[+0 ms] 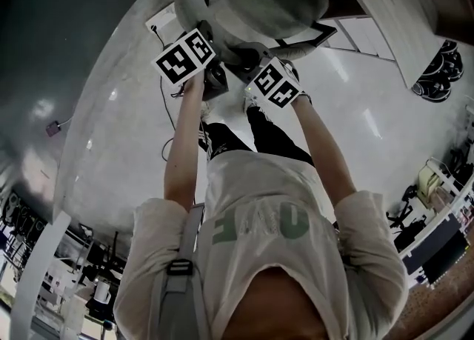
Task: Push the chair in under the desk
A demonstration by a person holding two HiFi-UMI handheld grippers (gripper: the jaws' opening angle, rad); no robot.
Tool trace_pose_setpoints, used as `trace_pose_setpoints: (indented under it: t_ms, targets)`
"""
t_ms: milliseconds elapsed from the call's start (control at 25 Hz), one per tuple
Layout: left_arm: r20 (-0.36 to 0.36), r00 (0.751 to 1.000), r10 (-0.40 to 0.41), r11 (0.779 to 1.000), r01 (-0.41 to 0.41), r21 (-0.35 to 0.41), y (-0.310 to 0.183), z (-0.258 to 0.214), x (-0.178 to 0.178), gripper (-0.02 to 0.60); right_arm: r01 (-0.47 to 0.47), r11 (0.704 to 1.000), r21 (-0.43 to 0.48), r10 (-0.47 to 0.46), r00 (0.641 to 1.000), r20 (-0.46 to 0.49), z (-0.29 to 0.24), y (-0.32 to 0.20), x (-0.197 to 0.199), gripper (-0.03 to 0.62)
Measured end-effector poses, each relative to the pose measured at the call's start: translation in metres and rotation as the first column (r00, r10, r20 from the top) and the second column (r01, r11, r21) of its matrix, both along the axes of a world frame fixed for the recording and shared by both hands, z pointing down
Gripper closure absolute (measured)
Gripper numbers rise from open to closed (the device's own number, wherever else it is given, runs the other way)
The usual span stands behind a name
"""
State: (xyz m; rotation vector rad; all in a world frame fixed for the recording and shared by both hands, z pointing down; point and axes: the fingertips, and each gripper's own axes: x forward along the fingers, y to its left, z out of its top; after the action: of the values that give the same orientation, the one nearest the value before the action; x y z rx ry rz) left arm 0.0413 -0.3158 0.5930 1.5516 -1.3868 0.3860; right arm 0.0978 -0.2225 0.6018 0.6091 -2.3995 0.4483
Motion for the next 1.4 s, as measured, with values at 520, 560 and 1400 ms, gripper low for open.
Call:
trace_pose_setpoints:
  t_ms: [520,560,1400]
  targets:
    - [-0.042,0.998,-0.042,0.999,0.043,0.021,-0.045,0.003,0.055,0.426,0.010,1.000,0.018,-0.009,0.999,-0.043,0.004,-0.046,0.056,0.465]
    - [-0.042,0.998,-0.043,0.999,0.044,0.021,-0.048,0.002,0.057,0.425,0.019,1.000,0.021,-0.018,0.999,-0.046,0.004,-0.049,0.058,0.465]
    - [-0.073,0.997,-0.025,0.998,0.028,0.050,-0.101,0.004,0.149,0.400,0.035,0.999,0.042,-0.030,0.994,-0.102,0.008,-0.103,0.154,0.473]
